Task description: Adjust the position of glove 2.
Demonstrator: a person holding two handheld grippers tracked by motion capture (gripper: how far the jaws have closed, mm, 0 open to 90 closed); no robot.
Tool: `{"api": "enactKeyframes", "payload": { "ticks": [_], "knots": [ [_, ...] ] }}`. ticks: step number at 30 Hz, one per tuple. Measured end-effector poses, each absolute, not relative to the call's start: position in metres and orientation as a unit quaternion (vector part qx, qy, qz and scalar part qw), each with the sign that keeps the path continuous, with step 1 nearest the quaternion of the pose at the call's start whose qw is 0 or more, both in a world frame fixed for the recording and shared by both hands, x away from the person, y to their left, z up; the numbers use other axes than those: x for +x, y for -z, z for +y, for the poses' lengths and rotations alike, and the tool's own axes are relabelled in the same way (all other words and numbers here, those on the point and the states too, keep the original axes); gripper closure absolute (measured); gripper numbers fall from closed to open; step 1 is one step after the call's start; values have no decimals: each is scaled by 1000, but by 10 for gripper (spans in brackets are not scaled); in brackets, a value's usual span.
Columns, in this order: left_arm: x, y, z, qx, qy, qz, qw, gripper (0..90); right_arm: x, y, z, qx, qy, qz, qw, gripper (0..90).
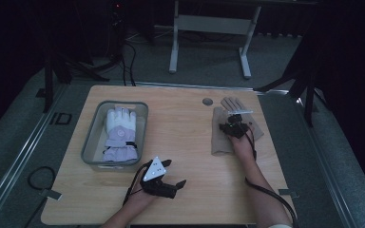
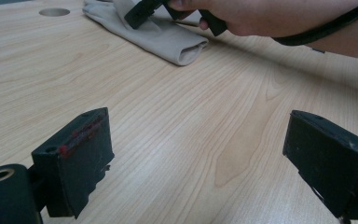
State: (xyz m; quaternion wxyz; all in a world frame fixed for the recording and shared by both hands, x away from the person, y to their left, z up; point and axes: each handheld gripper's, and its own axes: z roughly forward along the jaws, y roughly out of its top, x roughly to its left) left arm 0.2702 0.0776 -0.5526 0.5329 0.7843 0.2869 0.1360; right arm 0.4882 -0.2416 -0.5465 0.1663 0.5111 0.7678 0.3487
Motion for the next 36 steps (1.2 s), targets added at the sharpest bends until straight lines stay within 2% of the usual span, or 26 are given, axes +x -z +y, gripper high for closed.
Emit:
{"api": "enactKeyframes", "payload": {
  "ticks": [4,14,17,20,28,36],
  "knots": [
    [271,553,77,786,-137,287,531,83,483,540,-238,529,-364,751,153,791],
    [271,550,78,781,-145,289,534,83,438,481,-209,526,-403,735,149,793],
    [271,550,78,780,-145,288,536,83,426,469,-205,531,-420,723,135,793],
    [271,551,78,778,-148,288,538,83,410,462,-196,523,-426,724,143,792],
    [268,550,82,765,-171,274,557,83,388,481,-172,516,-413,734,152,791],
    [266,554,82,765,-179,268,558,83,397,525,-162,530,-373,747,149,785]
  ]
}}
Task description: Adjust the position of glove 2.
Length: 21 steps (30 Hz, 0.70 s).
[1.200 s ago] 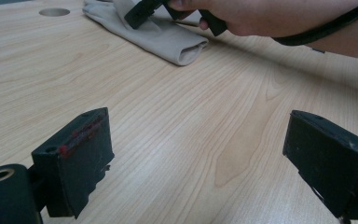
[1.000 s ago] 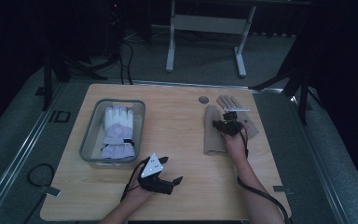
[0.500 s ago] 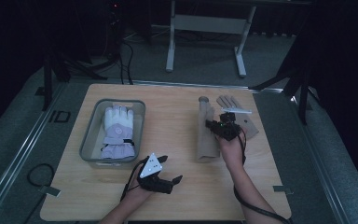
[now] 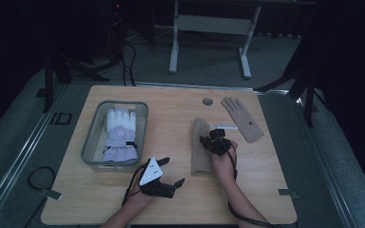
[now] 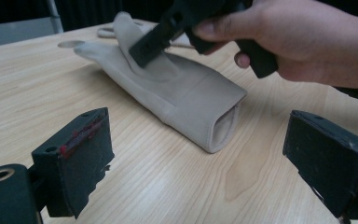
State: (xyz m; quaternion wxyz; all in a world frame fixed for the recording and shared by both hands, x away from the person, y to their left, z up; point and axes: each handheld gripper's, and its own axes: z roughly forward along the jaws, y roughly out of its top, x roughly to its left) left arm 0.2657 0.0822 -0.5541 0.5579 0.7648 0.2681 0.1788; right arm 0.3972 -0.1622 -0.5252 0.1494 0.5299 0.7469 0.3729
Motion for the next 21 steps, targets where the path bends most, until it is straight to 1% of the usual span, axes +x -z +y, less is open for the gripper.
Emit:
{"api": "enactKeyframes", "payload": {
  "ticks": [4,7,14,17,18,19,21],
  "knots": [
    [266,556,81,768,-177,269,553,83,401,543,-163,538,-359,747,154,773],
    [266,556,81,769,-176,269,553,83,402,547,-160,528,-357,754,158,744],
    [267,555,82,766,-172,272,556,83,408,550,-162,463,-357,793,173,583],
    [268,556,82,766,-168,274,557,83,410,550,-165,457,-357,797,170,567],
    [268,556,82,766,-167,275,557,83,410,550,-166,459,-358,795,170,555],
    [268,555,82,766,-168,274,557,83,409,550,-165,460,-359,794,170,525],
    [268,555,82,765,-169,273,558,83,408,548,-165,461,-364,791,170,503]
  ]
}}
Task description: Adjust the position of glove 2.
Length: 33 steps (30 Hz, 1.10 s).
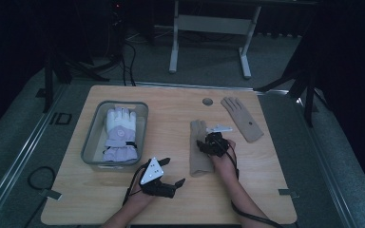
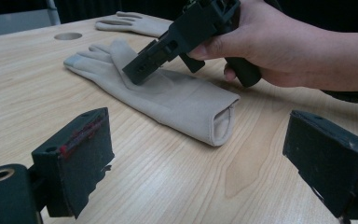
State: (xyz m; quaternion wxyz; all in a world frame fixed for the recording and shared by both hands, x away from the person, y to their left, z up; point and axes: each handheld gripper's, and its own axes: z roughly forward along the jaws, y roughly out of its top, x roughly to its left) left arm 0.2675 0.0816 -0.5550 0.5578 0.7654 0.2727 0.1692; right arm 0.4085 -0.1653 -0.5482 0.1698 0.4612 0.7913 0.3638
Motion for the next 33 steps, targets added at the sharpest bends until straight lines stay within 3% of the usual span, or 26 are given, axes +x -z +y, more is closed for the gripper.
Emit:
{"api": "enactKeyframes", "payload": {
  "ticks": [5,13,19,26,33],
  "knots": [
    [268,555,82,765,-166,274,559,83,405,537,-173,457,-386,782,178,495],
    [267,555,81,765,-164,270,561,83,412,511,-208,438,-395,780,208,563],
    [267,556,80,765,-163,271,561,83,430,497,-263,456,-393,759,249,575],
    [265,555,80,765,-160,270,563,83,456,498,-309,485,-381,741,264,542],
    [265,557,80,765,-157,270,563,83,481,511,-326,496,-355,747,264,526]
  ]
}}
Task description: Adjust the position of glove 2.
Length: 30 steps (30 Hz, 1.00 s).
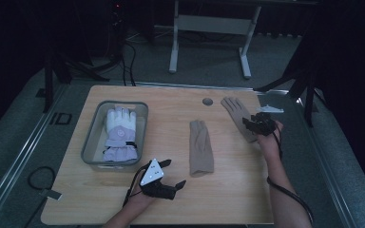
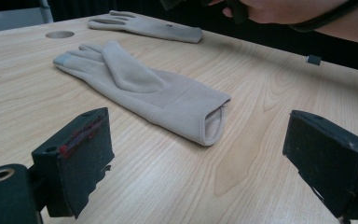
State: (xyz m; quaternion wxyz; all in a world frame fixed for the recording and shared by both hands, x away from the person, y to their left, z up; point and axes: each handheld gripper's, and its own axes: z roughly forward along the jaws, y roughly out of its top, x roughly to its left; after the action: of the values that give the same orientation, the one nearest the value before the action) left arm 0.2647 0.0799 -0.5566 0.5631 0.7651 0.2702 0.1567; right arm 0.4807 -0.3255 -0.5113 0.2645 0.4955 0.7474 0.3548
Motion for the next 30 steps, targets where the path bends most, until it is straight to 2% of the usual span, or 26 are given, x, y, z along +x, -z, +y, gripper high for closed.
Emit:
{"api": "enactKeyframes", "payload": {
  "ticks": [7,21,24,25,26,27,30],
  "knots": [
    [264,557,80,763,-155,274,565,83,504,522,-328,504,-318,755,274,508],
    [263,557,81,761,-152,279,565,83,524,543,-325,525,-308,761,226,449],
    [263,557,82,761,-152,279,566,83,524,548,-326,525,-311,760,223,465],
    [263,557,82,761,-152,280,565,83,523,547,-325,525,-308,762,223,642],
    [263,557,82,761,-152,280,565,83,523,547,-325,525,-308,762,223,642],
    [263,557,82,761,-152,280,565,83,522,544,-322,527,-292,766,227,753],
    [263,557,82,762,-152,280,564,84,522,542,-318,537,-285,762,223,789]
  ]
}}
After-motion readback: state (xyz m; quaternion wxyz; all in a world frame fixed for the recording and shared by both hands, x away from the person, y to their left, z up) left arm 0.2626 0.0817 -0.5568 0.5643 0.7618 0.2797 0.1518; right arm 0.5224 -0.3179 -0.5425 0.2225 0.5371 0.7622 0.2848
